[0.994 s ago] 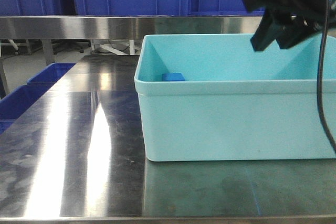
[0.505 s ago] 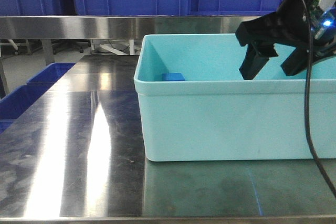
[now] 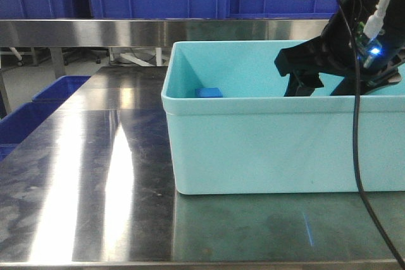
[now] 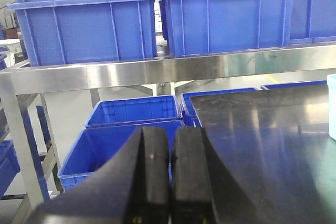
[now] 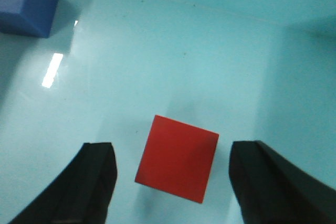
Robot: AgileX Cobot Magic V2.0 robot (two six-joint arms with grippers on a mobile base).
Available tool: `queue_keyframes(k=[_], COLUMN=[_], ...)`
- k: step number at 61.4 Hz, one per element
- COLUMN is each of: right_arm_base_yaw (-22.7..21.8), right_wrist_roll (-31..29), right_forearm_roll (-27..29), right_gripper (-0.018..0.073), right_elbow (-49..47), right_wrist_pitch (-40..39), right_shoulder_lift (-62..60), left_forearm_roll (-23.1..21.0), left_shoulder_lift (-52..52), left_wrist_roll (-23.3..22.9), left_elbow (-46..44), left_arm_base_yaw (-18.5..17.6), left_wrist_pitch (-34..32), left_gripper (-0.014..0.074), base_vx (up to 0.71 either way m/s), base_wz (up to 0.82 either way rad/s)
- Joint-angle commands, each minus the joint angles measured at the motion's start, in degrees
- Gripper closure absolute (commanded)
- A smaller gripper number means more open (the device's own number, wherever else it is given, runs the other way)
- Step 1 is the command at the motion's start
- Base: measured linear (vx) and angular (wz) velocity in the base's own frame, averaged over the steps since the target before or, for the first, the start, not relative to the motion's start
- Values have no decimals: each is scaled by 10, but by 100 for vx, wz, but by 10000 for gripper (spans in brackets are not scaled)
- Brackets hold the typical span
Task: Pick red cube and place on left shelf
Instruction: 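Lower the open right gripper into the teal bin over the red cube, then close the right gripper on the red cube and lift it out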
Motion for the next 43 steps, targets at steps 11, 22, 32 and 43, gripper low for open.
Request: queue_keyframes(k=[11, 22, 32, 43], right_arm_base_yaw=[0, -1, -1, -1], right_wrist_roll=[0, 0, 0, 0], right_forearm_roll=[-6, -7, -7, -7], right_gripper=[-3, -3, 0, 146], right_elbow=[-27, -27, -27, -27], right_wrist_pitch=[-40, -41, -47, -73], right_shoulder_lift=[4, 22, 33, 32], left_forearm_roll=[-5, -5, -5, -5], left_shoulder_lift=[3, 3, 3, 3], left_wrist_roll=[-1, -1, -1, -1], left_elbow=[13, 13, 13, 13], left_arm_base_yaw=[1, 1, 1, 1], left_wrist_pitch=[-48, -48, -48, -48], left_gripper=[491, 491, 491, 491], base_vx=[0, 0, 0, 0], base_wz=[0, 0, 0, 0])
